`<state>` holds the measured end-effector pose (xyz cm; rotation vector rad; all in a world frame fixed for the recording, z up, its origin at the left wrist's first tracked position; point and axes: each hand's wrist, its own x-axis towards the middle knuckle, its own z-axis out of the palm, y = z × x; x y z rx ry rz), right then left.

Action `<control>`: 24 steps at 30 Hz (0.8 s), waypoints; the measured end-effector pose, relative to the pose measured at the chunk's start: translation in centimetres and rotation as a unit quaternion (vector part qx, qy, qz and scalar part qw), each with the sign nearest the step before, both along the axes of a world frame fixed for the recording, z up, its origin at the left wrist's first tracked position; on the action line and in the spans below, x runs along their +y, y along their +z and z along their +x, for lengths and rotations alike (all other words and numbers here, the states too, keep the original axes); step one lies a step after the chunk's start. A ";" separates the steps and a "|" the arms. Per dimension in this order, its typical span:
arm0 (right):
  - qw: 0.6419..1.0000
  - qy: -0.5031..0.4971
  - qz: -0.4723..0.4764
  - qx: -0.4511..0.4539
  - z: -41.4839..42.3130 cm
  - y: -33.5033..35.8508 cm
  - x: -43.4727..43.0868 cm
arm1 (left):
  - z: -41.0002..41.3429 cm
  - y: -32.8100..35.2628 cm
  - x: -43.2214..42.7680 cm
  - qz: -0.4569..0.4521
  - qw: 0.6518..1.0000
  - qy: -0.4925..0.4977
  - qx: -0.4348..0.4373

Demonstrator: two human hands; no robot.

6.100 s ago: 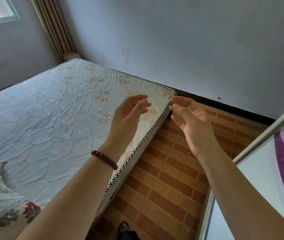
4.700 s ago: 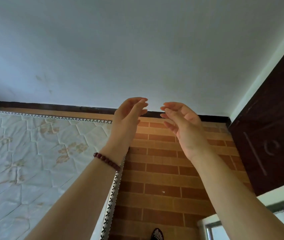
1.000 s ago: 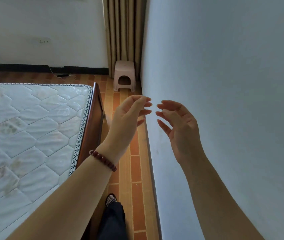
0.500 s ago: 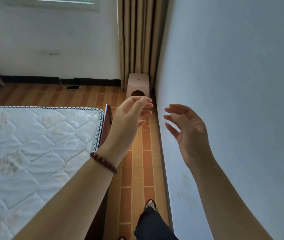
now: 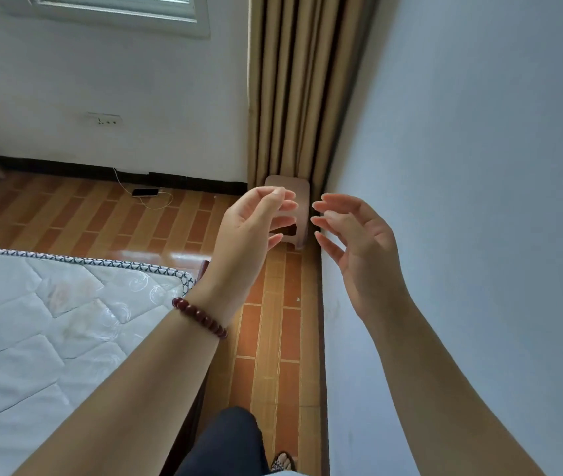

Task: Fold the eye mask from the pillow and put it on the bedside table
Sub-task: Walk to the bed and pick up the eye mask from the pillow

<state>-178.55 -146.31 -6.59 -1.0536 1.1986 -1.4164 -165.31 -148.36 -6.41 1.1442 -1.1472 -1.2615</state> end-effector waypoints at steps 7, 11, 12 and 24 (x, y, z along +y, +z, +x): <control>1.000 0.012 -0.009 -0.023 1.0 -0.4 -14.9 | 0.7 -0.4 -14.8 -0.009 1.000 0.011 -0.010; 0.999 0.026 -0.003 -0.031 2.2 -0.6 -22.7 | 1.7 0.1 -22.9 -0.016 1.000 0.013 -0.009; 0.999 0.027 0.001 -0.033 2.4 -0.7 -24.5 | 2.0 0.2 -24.8 -0.014 1.000 0.015 -0.007; 0.994 0.089 0.026 -0.066 2.7 -1.2 -46.8 | 2.8 -0.5 -45.3 0.027 0.996 0.080 0.023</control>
